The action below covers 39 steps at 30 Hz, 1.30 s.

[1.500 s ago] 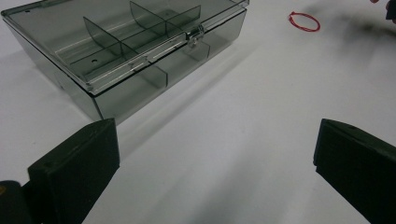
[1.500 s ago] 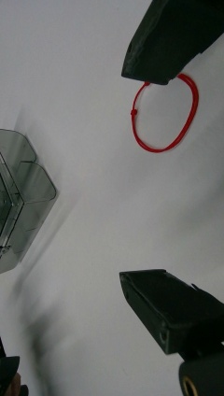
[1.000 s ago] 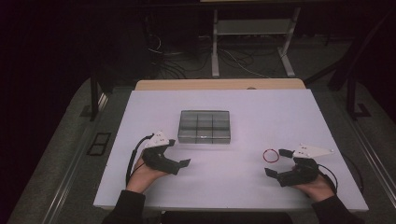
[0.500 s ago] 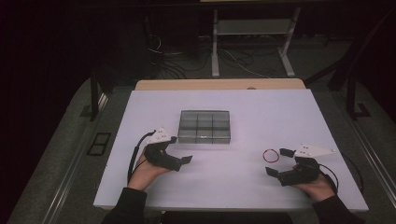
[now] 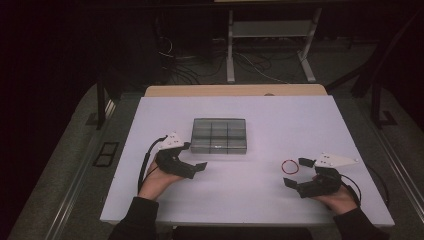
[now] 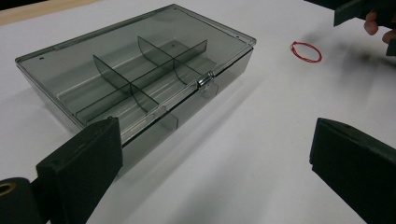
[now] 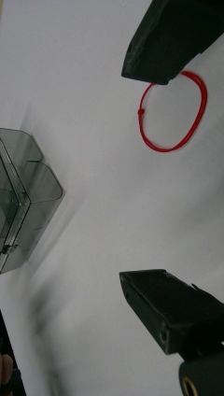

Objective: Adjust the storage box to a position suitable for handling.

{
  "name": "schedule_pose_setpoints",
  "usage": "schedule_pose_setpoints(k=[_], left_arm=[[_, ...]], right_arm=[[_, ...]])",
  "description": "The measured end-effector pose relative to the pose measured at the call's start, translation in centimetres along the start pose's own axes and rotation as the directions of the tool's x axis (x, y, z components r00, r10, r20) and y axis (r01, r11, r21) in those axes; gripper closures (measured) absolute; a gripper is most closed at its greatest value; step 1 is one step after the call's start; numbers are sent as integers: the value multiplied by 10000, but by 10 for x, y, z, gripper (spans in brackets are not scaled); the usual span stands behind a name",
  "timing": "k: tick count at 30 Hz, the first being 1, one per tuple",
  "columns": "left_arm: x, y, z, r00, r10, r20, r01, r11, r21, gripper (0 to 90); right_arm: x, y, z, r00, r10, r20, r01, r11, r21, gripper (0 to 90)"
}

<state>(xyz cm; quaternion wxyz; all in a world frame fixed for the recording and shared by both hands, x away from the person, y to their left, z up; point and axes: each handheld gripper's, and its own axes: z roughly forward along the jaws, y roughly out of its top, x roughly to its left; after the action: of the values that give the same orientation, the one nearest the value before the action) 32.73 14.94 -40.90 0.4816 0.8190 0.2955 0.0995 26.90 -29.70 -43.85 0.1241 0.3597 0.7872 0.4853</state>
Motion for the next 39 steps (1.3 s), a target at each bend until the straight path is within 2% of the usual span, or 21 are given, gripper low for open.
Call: schedule_pose_setpoints(k=[12, 20, 29, 34, 39], left_arm=[[3, 8, 9, 10000, 18, -3, -18, 10000, 8, 20], [4, 13, 13, 9999, -26, -170, 26, 10000, 2, 26], [7, 21, 20, 10000, -34, -77, 33, 9999, -125, 29], [9, 29, 25, 10000, 70, -63, -71, 9998, -179, 58], [12, 36, 31, 10000, -12, -15, 12, 9998, -209, 88]], right_arm=[[0, 0, 1, 10000, -16, 58, 16, 10000, 3, 30], [2, 0, 1, 10000, -44, 85, 44, 10000, 33, 30], [2, 0, 2, 10000, -27, 56, 26, 10000, 59, 31], [2, 0, 2, 10000, -17, 41, 16, 10000, 82, 31], [2, 0, 2, 10000, -17, 36, 17, 10000, 54, 31]])
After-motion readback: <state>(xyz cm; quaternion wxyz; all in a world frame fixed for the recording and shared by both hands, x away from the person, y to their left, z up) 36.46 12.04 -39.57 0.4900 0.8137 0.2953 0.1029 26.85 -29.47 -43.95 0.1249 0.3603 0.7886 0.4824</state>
